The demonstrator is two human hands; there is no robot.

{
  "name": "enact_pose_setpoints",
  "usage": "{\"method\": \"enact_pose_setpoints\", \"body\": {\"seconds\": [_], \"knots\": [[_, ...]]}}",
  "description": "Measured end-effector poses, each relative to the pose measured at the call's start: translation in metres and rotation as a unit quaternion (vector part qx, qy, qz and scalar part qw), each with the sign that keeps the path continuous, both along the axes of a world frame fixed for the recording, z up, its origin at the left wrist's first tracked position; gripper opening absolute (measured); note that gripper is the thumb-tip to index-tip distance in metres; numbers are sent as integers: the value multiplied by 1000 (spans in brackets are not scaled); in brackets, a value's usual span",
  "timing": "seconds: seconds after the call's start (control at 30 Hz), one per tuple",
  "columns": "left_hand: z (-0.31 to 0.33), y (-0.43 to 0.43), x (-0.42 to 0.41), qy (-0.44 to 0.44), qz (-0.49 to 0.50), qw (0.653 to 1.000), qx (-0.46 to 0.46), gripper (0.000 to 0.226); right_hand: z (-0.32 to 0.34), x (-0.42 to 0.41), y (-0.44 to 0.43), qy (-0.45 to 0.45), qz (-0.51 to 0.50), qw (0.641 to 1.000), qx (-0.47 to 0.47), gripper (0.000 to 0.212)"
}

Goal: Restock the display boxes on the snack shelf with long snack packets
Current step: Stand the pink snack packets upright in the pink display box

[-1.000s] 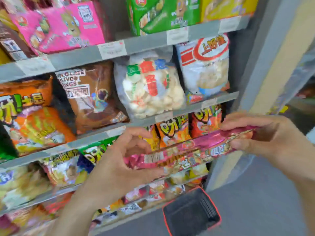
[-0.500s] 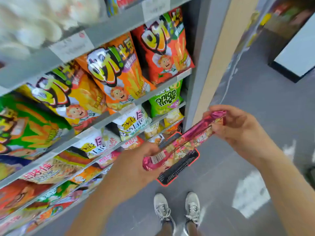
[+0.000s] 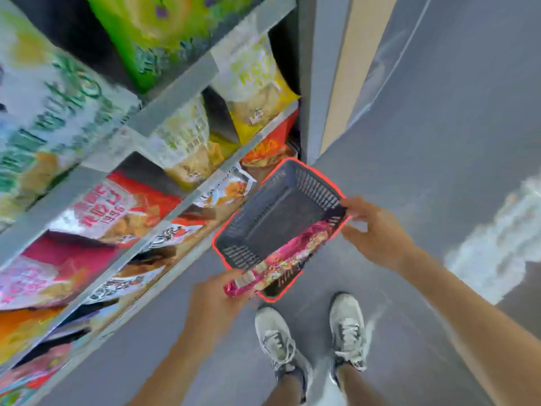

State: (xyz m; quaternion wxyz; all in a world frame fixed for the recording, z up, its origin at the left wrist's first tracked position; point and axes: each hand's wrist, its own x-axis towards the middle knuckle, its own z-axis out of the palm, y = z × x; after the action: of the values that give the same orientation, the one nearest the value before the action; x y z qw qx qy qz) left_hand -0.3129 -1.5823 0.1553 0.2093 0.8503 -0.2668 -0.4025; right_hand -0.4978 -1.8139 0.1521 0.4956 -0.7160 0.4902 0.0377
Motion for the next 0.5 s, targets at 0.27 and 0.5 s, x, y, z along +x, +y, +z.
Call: {"method": "enact_pose_setpoints", "body": {"seconds": [0.27,0.5], "knots": [[-239,-48,22,-100,-5,992,73,12,-188,4,-13,162,58,970,-172,61],[-357,-85,19,-124,6,986,112,21,-244,6,-25,137,67,944,-292,54]]}}
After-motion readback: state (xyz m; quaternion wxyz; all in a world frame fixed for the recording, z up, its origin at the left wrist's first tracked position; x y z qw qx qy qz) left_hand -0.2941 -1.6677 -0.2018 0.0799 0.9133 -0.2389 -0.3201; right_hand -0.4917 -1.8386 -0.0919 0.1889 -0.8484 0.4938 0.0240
